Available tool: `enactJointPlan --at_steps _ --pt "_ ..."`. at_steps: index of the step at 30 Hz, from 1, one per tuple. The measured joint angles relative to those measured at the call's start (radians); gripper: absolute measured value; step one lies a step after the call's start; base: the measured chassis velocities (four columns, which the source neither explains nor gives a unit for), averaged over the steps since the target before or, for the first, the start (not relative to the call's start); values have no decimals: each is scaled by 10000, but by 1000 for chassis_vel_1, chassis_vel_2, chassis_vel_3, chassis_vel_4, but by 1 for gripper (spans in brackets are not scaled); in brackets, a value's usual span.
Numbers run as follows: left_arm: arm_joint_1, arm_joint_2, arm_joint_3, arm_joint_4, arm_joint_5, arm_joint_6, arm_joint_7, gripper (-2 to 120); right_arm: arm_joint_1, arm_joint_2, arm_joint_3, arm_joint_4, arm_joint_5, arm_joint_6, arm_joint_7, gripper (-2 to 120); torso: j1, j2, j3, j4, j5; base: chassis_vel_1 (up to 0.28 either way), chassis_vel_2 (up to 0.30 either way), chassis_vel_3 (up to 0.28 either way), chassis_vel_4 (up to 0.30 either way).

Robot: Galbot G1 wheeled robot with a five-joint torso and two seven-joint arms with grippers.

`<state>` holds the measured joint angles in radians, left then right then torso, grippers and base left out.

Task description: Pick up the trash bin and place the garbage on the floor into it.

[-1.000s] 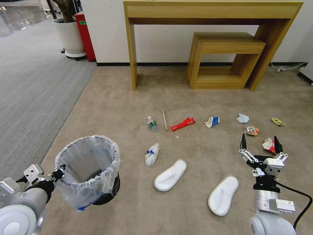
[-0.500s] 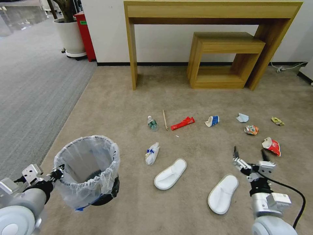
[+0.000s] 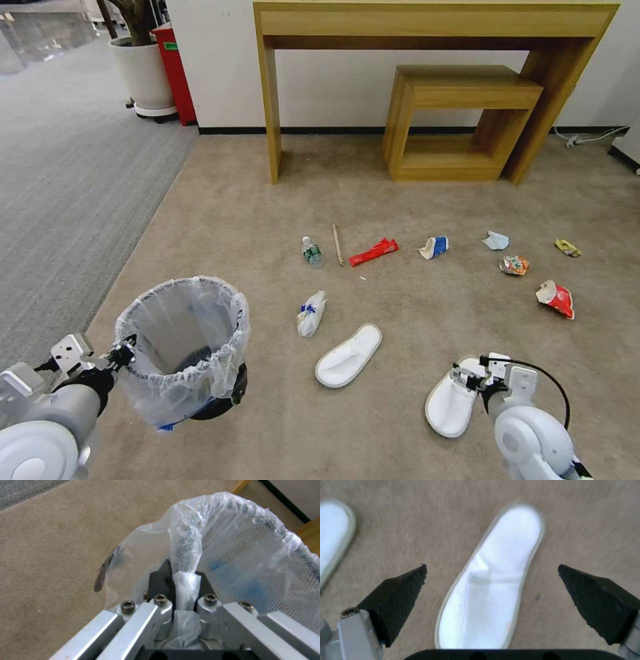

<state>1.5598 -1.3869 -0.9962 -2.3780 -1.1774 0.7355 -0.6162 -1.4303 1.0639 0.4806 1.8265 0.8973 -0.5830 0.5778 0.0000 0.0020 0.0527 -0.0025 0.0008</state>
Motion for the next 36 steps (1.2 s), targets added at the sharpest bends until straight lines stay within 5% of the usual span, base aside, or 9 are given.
enactJointPlan --at_steps 14,36 --pt "-77 -90 224 198 201 -9 47 3 923 939 -517 -2187 -136 316 -360 100 0 0 0 0 0 0 0 0 0" --pt "-25 -16 196 289 226 -93 151 3 1089 1398 -507 -3000 -967 1127 -749 25 0 0 -1 0 0 0 0 0 0"
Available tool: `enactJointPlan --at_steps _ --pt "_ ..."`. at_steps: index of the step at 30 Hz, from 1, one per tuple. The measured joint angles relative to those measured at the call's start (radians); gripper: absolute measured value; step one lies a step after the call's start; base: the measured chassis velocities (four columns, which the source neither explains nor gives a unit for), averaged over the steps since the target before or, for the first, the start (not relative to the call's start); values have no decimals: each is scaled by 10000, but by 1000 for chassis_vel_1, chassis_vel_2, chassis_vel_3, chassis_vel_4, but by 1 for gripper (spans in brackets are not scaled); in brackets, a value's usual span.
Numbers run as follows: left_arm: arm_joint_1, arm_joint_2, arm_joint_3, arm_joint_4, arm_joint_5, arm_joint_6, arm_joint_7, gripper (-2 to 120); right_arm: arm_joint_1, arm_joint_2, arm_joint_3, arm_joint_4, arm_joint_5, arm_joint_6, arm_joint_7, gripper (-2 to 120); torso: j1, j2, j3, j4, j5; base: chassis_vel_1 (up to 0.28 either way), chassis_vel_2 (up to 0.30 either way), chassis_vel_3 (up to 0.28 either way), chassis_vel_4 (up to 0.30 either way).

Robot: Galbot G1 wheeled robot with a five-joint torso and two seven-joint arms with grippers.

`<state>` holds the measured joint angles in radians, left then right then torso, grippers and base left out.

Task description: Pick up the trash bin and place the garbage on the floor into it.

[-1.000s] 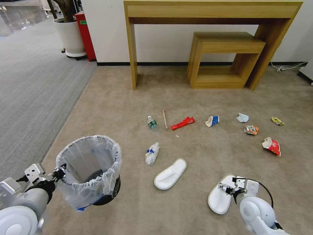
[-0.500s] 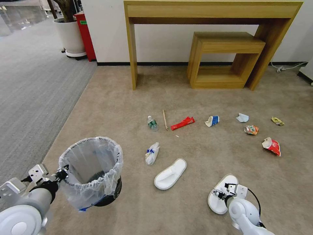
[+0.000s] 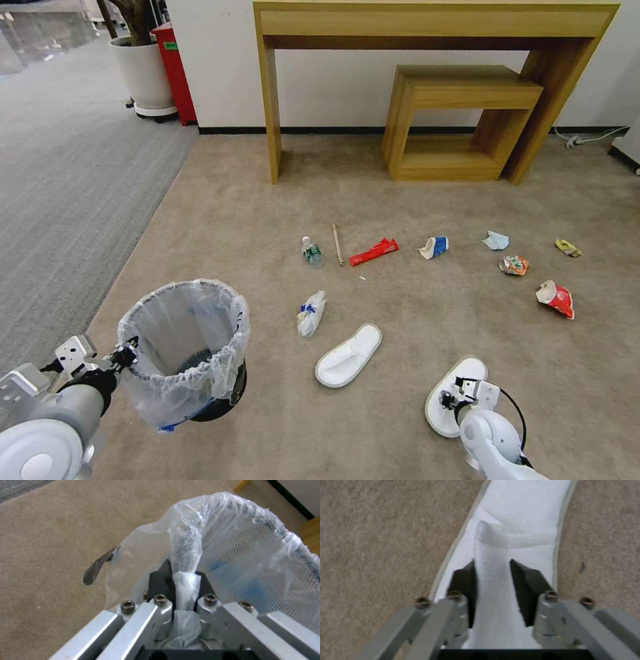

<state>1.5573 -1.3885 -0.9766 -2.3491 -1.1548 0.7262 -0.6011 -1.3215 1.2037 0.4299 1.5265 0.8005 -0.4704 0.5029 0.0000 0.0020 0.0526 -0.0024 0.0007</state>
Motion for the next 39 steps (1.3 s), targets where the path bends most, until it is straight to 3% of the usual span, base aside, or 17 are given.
enactJointPlan --at_steps 5,10,14,16,17,18,21,22,25,28,35,38,39 --pt "1 -6 100 37 53 -6 6 3 -97 -96 27 -40 -284 318 -60 3 0 0 0 0 1 0 0 0 0" --pt "11 -42 243 76 184 -30 23 3 -219 -206 52 48 -539 592 -199 0 0 0 0 -1 1 0 0 0 0" --pt "14 -73 351 82 248 -49 26 3 -407 -310 48 396 -1046 1349 -566 0 0 0 0 -1 2 0 0 0 0" --pt "14 -148 553 49 274 -113 29 3 -645 -415 93 933 -1972 3923 -2263 0 0 0 0 -2 4 0 0 0 0" --pt "14 -210 687 9 278 -161 52 3 -676 -472 190 1167 -2080 5368 -3595 0 0 0 0 -2 1 0 0 0 0" --pt "14 -210 687 9 278 -161 52 3 -676 -472 190 1167 -2080 5368 -3595 0 0 0 0 -2 1 0 0 0 0" --pt "17 -506 1195 -50 438 -272 206 3 -290 -519 326 1692 -1190 9005 -7591 0 0 0 0 0 4 0 0 0 0" --pt "17 -506 1195 -50 438 -272 206 3 -290 -519 326 1692 -1190 9005 -7591 0 0 0 0 0 4 0 0 0 0" --pt "9 -770 1749 -22 918 -331 303 3 304 -760 88 2552 105 9819 -9610 0 0 1 0 0 0 0 0 0 0" --pt "26 -897 2174 4 1279 -379 417 3 922 -837 -314 2808 357 9873 -10139 0 0 0 0 -1 0 0 0 0 0" --pt "-5 -1107 3128 215 2000 -447 608 3 2822 -640 -2235 2460 418 9768 -10459 0 0 0 1 0 -2 0 0 0 0" --pt "-14 -1184 3500 395 2349 -491 715 3 3904 -70 -3806 1411 267 9756 -10625 0 0 0 2 2 -1 0 0 0 0" --pt "-14 -1184 3500 395 2349 -491 715 3 3904 -70 -3806 1411 267 9756 -10625 0 0 0 2 2 -1 0 0 0 0"
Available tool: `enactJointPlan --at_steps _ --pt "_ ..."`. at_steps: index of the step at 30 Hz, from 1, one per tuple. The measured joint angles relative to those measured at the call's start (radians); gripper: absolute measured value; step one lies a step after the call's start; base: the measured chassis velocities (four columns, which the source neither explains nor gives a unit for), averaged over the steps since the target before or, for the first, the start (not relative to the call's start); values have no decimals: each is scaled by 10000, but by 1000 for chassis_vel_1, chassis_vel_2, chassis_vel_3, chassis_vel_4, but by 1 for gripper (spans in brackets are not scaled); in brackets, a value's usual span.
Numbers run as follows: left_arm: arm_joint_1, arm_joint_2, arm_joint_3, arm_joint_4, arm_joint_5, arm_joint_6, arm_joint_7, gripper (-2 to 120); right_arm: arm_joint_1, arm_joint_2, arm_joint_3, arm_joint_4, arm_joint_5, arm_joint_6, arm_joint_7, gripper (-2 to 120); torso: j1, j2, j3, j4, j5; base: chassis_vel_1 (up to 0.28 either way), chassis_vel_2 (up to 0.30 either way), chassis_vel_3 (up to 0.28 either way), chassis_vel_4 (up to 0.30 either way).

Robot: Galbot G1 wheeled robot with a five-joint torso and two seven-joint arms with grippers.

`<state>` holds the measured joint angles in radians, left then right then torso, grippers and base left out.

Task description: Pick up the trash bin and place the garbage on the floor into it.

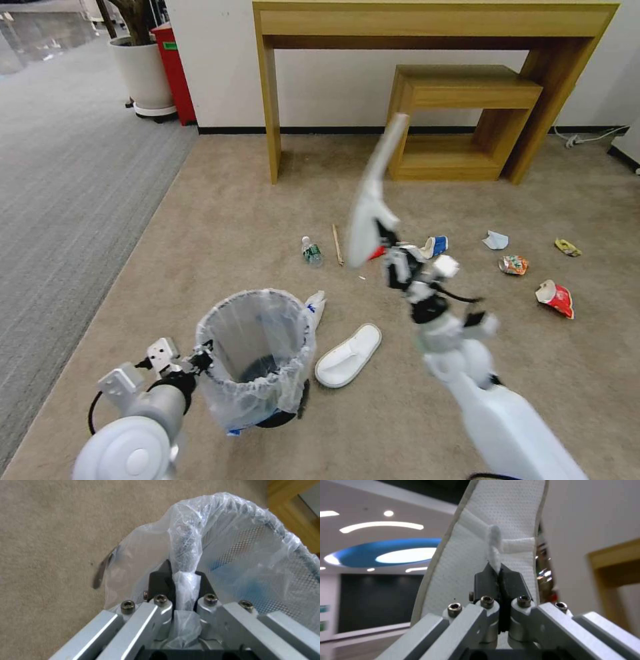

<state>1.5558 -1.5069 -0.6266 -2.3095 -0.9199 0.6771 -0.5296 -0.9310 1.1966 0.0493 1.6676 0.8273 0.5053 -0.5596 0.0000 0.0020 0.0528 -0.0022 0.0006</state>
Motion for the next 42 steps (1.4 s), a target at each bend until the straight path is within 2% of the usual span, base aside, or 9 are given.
enactJointPlan --at_steps 3,7,19,22,27,30,36,40,42 --pt "-44 -56 169 90 155 -13 35 3 609 446 -1146 -968 -310 91 -320 0 0 0 0 0 0 0 0 0 0" --pt "-128 -27 46 129 102 -15 50 3 828 684 -1780 -1537 -752 214 -722 0 0 0 0 -3 -1 0 0 0 0" --pt "-219 132 -217 -60 -405 51 107 3 722 1223 -2422 -2665 -1891 791 -670 0 0 -1 -1 -3 0 0 0 0 0" --pt "-211 170 -259 -180 -527 95 105 3 743 1268 -2451 -2891 -2108 855 -568 14 0 0 -1 -3 0 0 0 0 0" --pt "-197 209 -337 -231 -643 115 120 3 749 1247 -2431 -2882 -2126 856 -443 27 0 0 -1 -3 0 0 0 0 0" --pt "-195 236 -386 -249 -711 119 148 3 745 1195 -2369 -2735 -2127 832 -346 42 0 0 -2 -3 1 0 0 0 0" --pt "-272 279 -538 -131 -790 120 206 3 634 1066 -2001 -2353 -2127 805 -131 61 0 0 -1 -3 1 0 0 0 0" --pt "-524 523 -1145 134 -1028 88 180 3 165 743 -983 -1309 -2123 554 902 80 0 0 0 -1 1 0 0 0 0" --pt "-563 593 -1283 163 -1083 89 155 3 1 667 -674 -977 -2185 353 1408 82 0 0 -1 -3 2 0 0 0 0"
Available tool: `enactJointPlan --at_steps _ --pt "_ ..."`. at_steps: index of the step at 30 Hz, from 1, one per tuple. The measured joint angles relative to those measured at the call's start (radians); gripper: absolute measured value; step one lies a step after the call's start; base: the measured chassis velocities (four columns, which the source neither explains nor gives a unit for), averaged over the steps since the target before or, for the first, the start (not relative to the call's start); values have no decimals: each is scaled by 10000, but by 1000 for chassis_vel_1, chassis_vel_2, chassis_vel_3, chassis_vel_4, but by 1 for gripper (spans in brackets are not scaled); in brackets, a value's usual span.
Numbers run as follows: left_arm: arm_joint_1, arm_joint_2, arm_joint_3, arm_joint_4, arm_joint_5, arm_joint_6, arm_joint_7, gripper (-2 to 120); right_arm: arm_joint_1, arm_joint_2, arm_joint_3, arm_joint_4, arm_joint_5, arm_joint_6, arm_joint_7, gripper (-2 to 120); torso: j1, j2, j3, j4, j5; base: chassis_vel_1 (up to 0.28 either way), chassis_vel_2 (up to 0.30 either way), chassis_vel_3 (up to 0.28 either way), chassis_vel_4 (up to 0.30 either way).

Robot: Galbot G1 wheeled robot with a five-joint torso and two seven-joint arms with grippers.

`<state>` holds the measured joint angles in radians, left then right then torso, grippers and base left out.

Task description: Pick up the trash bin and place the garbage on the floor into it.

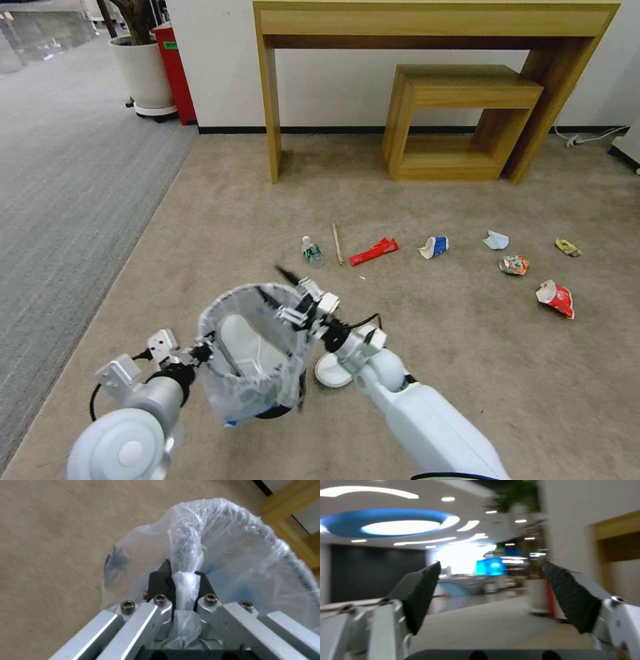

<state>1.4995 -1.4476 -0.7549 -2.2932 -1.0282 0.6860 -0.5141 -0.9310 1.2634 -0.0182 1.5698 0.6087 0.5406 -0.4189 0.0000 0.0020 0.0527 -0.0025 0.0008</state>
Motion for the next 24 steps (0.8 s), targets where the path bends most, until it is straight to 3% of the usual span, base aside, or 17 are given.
enactJointPlan --at_steps 1,2,3,6,7,11,15,17,24 --pt "-20 40 -93 10 -30 0 -13 3 -83 -38 156 172 -43 -121 303 84 0 0 0 0 -1 0 0 0 0" --pt "-48 158 -369 23 -97 -2 -36 3 -451 -180 798 861 -237 -663 1505 92 0 0 -1 0 0 0 0 0 0" --pt "-48 158 -369 23 -97 -2 -36 3 -451 -180 798 861 -237 -663 1505 92 0 0 -1 0 0 0 0 0 0" --pt "-55 340 -773 18 -229 -2 -35 3 -1152 -482 2082 1875 -523 -1482 3227 99 0 0 -1 0 0 0 0 0 0" --pt "-55 340 -773 18 -229 -2 -35 3 -1152 -482 2082 1875 -523 -1482 3227 99 0 0 -1 0 0 0 0 0 0" --pt "-74 481 -1266 22 -268 -1 -37 3 -2391 -1039 3624 2737 -910 -1793 4423 100 0 1 -1 -3 0 0 0 0 0" --pt "-93 500 -1576 26 -475 -1 -46 3 -3900 -1125 4655 3062 -1429 -1762 4727 100 0 1 -2 -3 2 0 0 0 0" --pt "-10 415 -1593 -154 -450 1 -35 3 -4767 -638 5492 3257 -1704 -1518 4740 100 -1 1 -2 1 3 0 0 0 0" --pt "-37 152 -1957 150 124 -115 104 3 -5509 -145 6423 3727 -1752 -1401 4672 100 -1 1 -2 -3 -1 0 0 0 0"
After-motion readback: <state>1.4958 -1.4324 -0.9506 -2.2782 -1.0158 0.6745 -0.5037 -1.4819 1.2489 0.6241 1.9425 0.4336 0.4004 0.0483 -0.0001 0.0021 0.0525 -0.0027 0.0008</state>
